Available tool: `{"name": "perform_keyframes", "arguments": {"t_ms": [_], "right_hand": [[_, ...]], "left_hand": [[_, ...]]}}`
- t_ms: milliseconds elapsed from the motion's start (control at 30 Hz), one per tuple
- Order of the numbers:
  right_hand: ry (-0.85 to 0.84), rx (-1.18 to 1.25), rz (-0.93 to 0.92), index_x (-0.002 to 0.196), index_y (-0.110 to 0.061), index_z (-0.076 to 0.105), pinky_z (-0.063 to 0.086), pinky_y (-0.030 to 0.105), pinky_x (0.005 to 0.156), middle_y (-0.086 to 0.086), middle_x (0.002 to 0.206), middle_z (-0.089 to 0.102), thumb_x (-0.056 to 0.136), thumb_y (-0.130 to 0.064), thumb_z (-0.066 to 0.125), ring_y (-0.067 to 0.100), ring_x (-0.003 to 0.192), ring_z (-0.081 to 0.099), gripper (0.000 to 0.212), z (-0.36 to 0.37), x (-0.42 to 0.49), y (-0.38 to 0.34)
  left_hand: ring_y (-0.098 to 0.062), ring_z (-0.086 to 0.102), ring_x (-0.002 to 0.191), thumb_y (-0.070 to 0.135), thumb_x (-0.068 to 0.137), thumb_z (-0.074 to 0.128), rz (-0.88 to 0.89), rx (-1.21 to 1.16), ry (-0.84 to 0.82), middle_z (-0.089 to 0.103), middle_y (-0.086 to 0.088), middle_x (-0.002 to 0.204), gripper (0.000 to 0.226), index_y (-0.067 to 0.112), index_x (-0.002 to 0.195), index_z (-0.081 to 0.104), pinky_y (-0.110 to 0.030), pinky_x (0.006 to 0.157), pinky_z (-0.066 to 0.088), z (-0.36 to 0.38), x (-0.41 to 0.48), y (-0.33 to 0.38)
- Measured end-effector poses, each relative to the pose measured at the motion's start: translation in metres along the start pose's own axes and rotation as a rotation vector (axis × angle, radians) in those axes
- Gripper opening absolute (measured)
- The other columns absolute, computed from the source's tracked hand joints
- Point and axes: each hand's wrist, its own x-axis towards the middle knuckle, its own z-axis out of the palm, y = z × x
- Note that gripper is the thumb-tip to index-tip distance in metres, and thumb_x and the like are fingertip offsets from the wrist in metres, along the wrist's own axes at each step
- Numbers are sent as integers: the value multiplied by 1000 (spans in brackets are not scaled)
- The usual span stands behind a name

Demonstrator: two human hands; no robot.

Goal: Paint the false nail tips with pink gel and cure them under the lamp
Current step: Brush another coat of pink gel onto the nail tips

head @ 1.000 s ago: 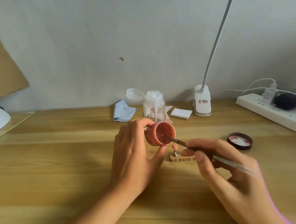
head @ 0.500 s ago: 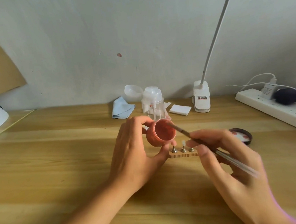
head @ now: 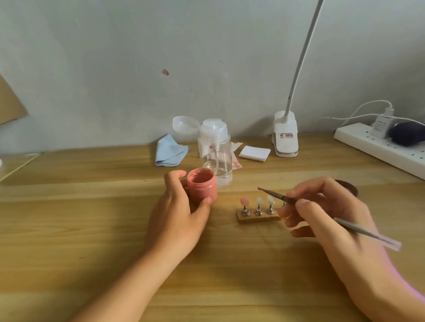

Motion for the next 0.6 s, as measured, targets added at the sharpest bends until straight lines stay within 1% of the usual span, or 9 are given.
{"name": "perform_keyframes", "arguments": {"t_ms": [67, 133, 167, 233, 300, 367, 467, 533, 600], "right_hand": [[5, 8, 8, 86, -9, 64, 52, 42, 66, 10, 73, 71, 89, 5, 53, 17, 63, 60, 18, 1, 1, 1], [44, 56, 43, 85, -7, 63, 49, 42, 66, 10, 69, 69, 89, 6, 51, 18, 61, 56, 19, -2, 3, 4], [58, 77, 61, 85, -7, 64, 48, 42, 67, 10, 68, 68, 89, 6, 50, 18, 61, 56, 19, -3, 3, 5], [51, 79, 78, 84, -8, 64, 47, 40, 67, 9, 68, 67, 89, 3, 50, 19, 63, 56, 19, -4, 4, 6], [21, 51, 80, 79, -13, 65, 47, 37, 64, 9, 67, 67, 88, 3, 51, 16, 60, 55, 24, -3, 4, 7], [1, 24, 82, 76, -16, 66, 48, 32, 61, 9, 66, 67, 88, 4, 52, 12, 58, 55, 27, -2, 4, 7], [22, 35, 71, 76, -16, 66, 51, 31, 62, 8, 66, 67, 90, 3, 54, 10, 61, 58, 26, -2, 4, 8], [19, 51, 67, 76, -16, 65, 51, 33, 63, 7, 67, 67, 87, -4, 59, 10, 61, 58, 17, -2, 4, 6], [18, 62, 56, 78, -14, 65, 50, 33, 62, 7, 67, 66, 85, -9, 59, 12, 62, 58, 10, -2, 3, 4]], "left_hand": [[-22, 58, 91, 33, 86, 69, -1, 24, -31, 60, 6, 116, 58, 21, 129, 32, -32, 68, 40, 0, -2, 2], [-21, 53, 106, 31, 80, 74, 41, 48, 38, 51, 4, 122, 62, 16, 127, 36, -29, 79, 37, -3, -5, 5], [-22, 50, 108, 28, 77, 75, 120, 72, 109, 49, 2, 118, 59, 13, 122, 40, -28, 83, 37, -5, -7, 7], [-17, 50, 95, 29, 72, 70, 268, 53, 199, 50, 6, 101, 43, 15, 104, 47, -27, 78, 39, -10, -15, 18], [-4, 49, 81, 40, 71, 62, 303, 54, 80, 51, 17, 86, 30, 26, 91, 45, -21, 66, 39, -12, -24, 28], [0, 50, 78, 51, 72, 57, 272, 98, -77, 51, 17, 80, 28, 33, 88, 43, -19, 62, 37, -9, -30, 30], [3, 51, 79, 61, 74, 60, 230, 100, -163, 53, 19, 84, 33, 36, 93, 49, -22, 64, 38, -5, -28, 24], [7, 49, 78, 67, 75, 59, 240, 116, -199, 52, 22, 88, 37, 40, 100, 54, -21, 65, 37, -4, -25, 22], [13, 48, 75, 68, 77, 59, 245, 117, -224, 52, 25, 91, 35, 45, 104, 57, -18, 62, 34, -3, -22, 21]]}}
